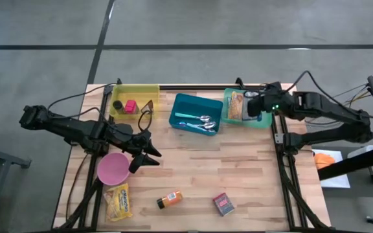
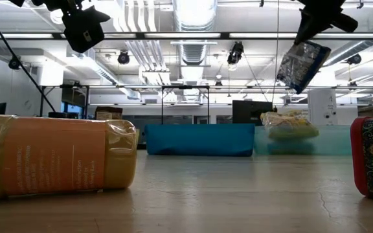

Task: Pick & Place Food Item
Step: Put the blue noodle pack into the green bin, then put the yellow noodle pack into the green bin

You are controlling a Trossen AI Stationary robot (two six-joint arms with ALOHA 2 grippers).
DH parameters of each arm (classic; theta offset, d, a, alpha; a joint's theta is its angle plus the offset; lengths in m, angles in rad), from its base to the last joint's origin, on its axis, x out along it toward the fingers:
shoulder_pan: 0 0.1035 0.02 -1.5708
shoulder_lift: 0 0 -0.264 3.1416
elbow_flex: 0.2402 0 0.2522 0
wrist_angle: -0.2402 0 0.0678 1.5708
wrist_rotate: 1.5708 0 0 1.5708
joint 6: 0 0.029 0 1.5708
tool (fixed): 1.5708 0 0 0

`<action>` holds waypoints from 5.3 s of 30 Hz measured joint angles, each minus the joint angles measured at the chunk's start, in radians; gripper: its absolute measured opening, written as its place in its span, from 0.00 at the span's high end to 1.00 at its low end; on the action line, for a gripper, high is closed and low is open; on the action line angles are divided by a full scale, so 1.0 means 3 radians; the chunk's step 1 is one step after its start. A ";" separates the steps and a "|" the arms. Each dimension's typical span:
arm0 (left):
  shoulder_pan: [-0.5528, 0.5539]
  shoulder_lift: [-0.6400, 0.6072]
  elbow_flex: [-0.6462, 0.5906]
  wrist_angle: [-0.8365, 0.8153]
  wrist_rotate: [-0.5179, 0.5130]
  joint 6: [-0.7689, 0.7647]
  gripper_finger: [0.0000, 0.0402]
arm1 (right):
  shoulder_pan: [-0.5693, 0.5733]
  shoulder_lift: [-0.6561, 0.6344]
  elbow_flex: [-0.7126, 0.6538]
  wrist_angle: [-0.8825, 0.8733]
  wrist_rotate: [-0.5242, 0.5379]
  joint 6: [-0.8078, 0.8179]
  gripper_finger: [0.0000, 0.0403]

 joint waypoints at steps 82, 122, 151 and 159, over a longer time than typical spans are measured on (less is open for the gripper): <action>0.0120 0.0001 0.0000 0.0000 -0.0015 -0.0350 0.45 | -0.2301 0.0858 -0.1249 0.0569 -0.1217 -0.1530 0.80; -0.0201 0.0295 0.0806 -0.2002 0.0944 0.0007 0.45 | -0.0704 -0.0004 -0.1170 0.0480 -0.1429 -0.0889 0.44; -0.1144 0.1188 0.1049 -0.2593 0.1177 0.1458 0.45 | 0.0309 0.0376 -0.1215 0.0791 -0.1269 -0.0165 0.44; -0.1305 0.1454 0.1047 -0.2544 0.1203 0.1828 0.45 | 0.0416 0.0584 -0.1216 0.0922 -0.1262 -0.0139 0.44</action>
